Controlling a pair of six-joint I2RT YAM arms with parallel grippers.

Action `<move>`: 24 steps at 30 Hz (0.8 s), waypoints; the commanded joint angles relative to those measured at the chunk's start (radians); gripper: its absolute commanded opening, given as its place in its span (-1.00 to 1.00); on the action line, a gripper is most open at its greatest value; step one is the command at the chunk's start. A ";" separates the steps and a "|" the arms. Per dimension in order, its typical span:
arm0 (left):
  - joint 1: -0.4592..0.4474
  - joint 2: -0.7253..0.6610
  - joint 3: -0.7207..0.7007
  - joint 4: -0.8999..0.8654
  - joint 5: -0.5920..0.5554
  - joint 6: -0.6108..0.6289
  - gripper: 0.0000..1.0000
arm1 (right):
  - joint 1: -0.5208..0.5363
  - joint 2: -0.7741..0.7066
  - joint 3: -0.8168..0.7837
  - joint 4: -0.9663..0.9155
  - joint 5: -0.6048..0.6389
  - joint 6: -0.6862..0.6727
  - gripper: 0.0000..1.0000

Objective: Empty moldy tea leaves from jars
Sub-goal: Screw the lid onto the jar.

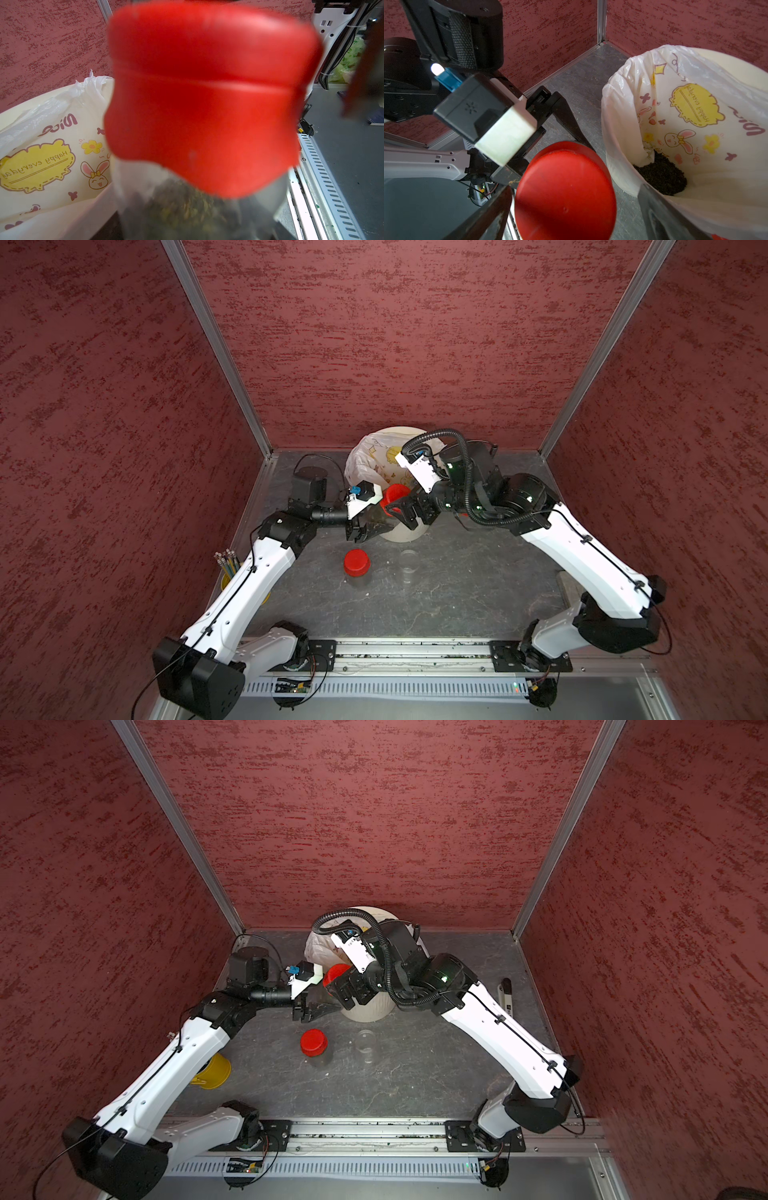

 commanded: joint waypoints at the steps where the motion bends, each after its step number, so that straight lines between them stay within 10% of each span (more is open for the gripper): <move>1: 0.005 -0.018 0.030 0.006 0.004 -0.005 0.23 | 0.022 -0.030 -0.001 -0.014 0.078 0.074 0.89; 24: 0.005 -0.016 0.031 0.006 0.004 -0.007 0.23 | 0.026 0.022 0.011 0.002 0.100 0.049 0.59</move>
